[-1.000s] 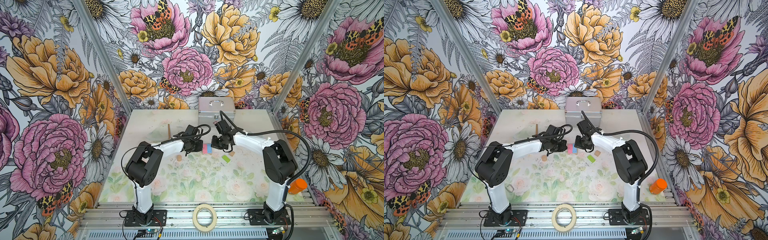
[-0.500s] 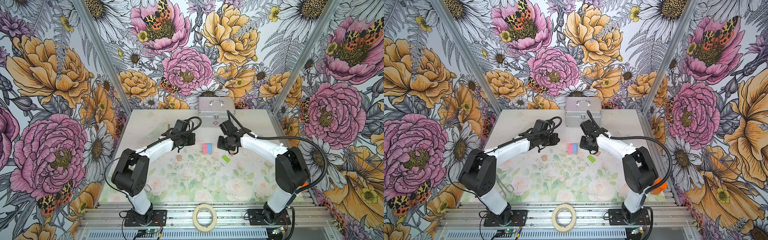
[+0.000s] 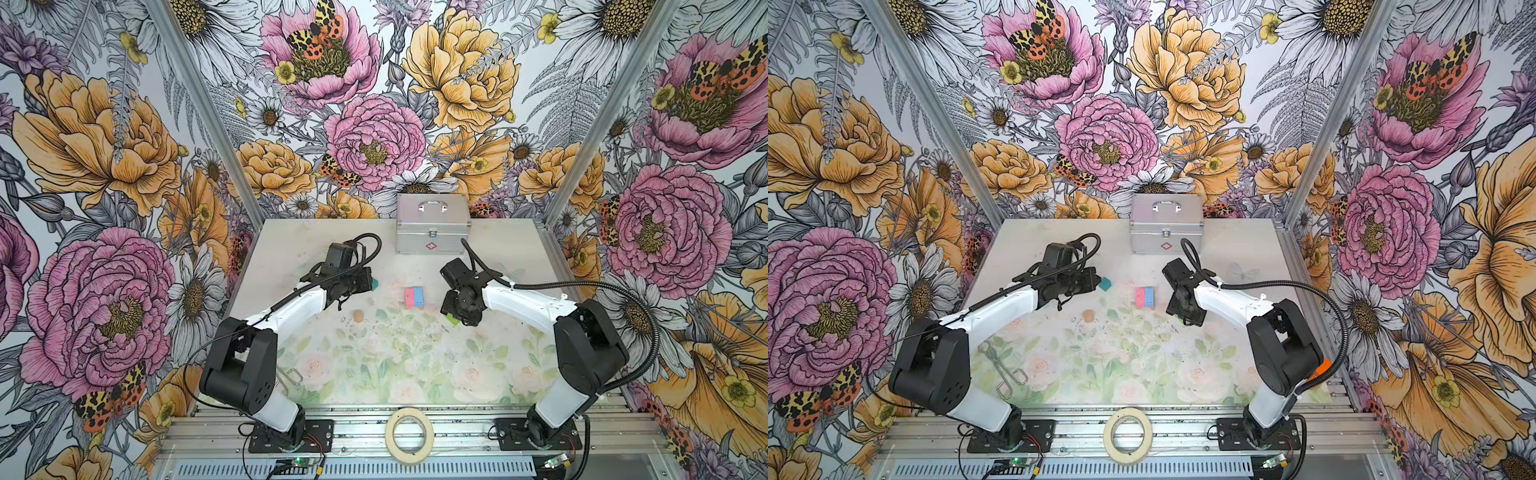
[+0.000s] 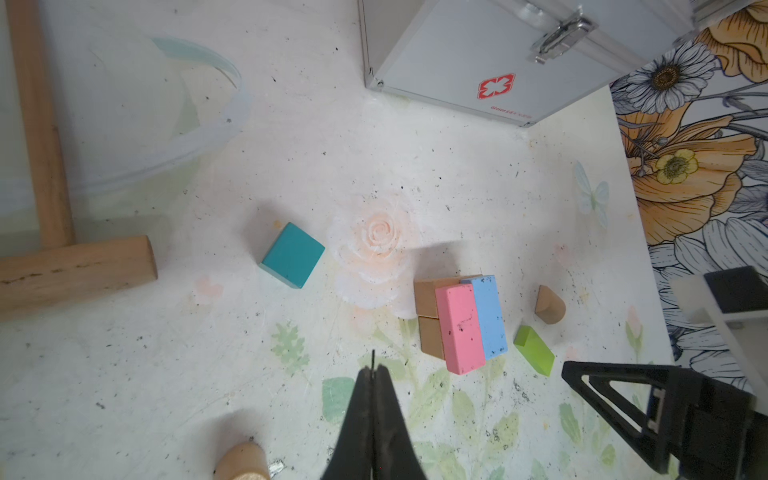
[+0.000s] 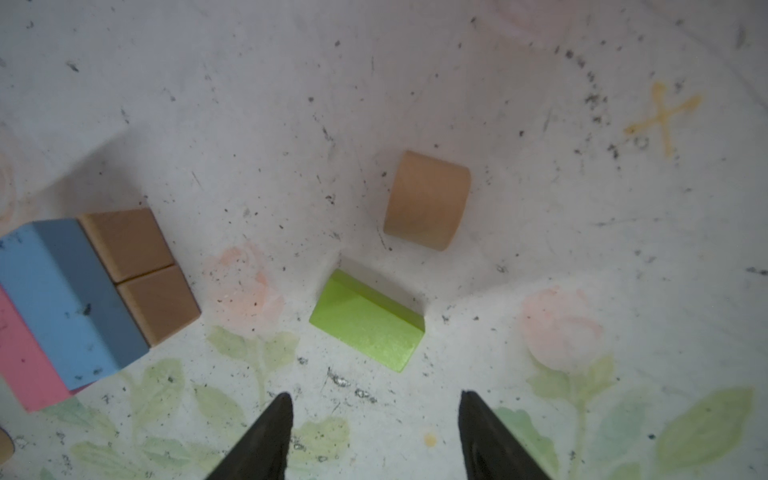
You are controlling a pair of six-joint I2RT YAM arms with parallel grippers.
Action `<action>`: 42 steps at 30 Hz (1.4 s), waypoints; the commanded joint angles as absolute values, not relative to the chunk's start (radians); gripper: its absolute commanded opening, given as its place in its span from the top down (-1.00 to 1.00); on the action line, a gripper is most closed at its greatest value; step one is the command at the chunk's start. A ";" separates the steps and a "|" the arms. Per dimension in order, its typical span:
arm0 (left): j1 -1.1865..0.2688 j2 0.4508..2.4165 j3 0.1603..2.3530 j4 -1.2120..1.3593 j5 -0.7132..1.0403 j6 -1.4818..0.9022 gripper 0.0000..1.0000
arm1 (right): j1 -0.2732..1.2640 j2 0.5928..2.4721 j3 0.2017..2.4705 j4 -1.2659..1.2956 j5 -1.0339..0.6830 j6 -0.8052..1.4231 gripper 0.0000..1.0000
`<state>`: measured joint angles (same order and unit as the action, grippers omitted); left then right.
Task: Build the wood block tower
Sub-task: 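Move the right gripper over the lime-green block while the left gripper draws back, then lower the open right gripper around the lime-green block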
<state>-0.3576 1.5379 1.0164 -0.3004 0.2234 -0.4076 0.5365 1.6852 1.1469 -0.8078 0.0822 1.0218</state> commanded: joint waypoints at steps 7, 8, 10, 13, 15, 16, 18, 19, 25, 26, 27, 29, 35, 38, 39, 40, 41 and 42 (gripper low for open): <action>-0.345 1.495 0.994 -0.259 0.252 -0.390 1.00 | 0.541 1.718 1.170 -0.807 0.116 1.126 -0.49; -0.344 1.496 0.994 -0.259 0.252 -0.390 1.00 | 0.542 1.723 1.170 -0.807 0.116 1.136 -0.49; -0.344 1.496 0.992 -0.258 0.252 -0.390 1.00 | 0.540 1.735 1.174 -0.807 0.117 1.157 -0.50; -0.344 1.495 0.991 -0.257 0.252 -0.391 1.00 | 0.539 1.755 1.184 -0.795 0.104 1.178 -0.52; -0.345 1.497 0.990 -0.255 0.252 -0.393 1.00 | 0.537 1.764 1.189 -0.779 0.105 1.193 -0.52; -0.343 1.498 0.989 -0.255 0.254 -0.393 1.00 | 0.536 1.769 1.188 -0.773 0.106 1.201 -0.52; -0.344 1.500 0.991 -0.255 0.255 -0.393 1.00 | 0.530 1.777 1.188 -0.759 0.105 1.218 -0.52; -0.343 1.500 0.991 -0.255 0.254 -0.394 1.00 | 0.529 1.779 1.186 -0.753 0.103 1.223 -0.52; -0.340 1.504 0.992 -0.255 0.254 -0.395 1.00 | 0.515 1.784 1.175 -0.721 0.095 1.253 -0.53; -0.341 1.504 0.992 -0.254 0.255 -0.394 1.00 | 0.512 1.784 1.173 -0.719 0.095 1.258 -0.53; -0.341 1.503 0.991 -0.254 0.252 -0.394 1.00 | 0.509 1.786 1.172 -0.719 0.093 1.266 -0.53; -0.338 1.501 0.991 -0.255 0.252 -0.394 1.00 | 0.503 1.791 1.169 -0.715 0.080 1.280 -0.53; -0.337 1.500 0.989 -0.255 0.249 -0.394 1.00 | 0.499 1.831 1.181 -0.716 0.048 1.295 -0.52; -0.336 1.502 0.988 -0.254 0.250 -0.394 1.00 | 0.499 1.852 1.186 -0.715 0.039 1.299 -0.51; -0.335 1.502 0.988 -0.254 0.249 -0.394 1.00 | 0.499 1.857 1.187 -0.715 0.038 1.301 -0.51; -0.334 1.503 0.988 -0.255 0.249 -0.395 1.00 | 0.499 1.862 1.187 -0.715 0.038 1.301 -0.50; -0.335 1.503 0.987 -0.255 0.249 -0.394 1.00 | 0.499 1.866 1.188 -0.715 0.037 1.301 -0.49; -0.334 1.503 0.987 -0.254 0.249 -0.394 1.00 | 0.497 1.871 1.190 -0.715 0.036 1.301 -0.48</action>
<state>-0.3481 1.5177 1.0012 -0.2840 0.2340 -0.4080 0.5022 1.8362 1.1721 -0.7197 0.0479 1.2865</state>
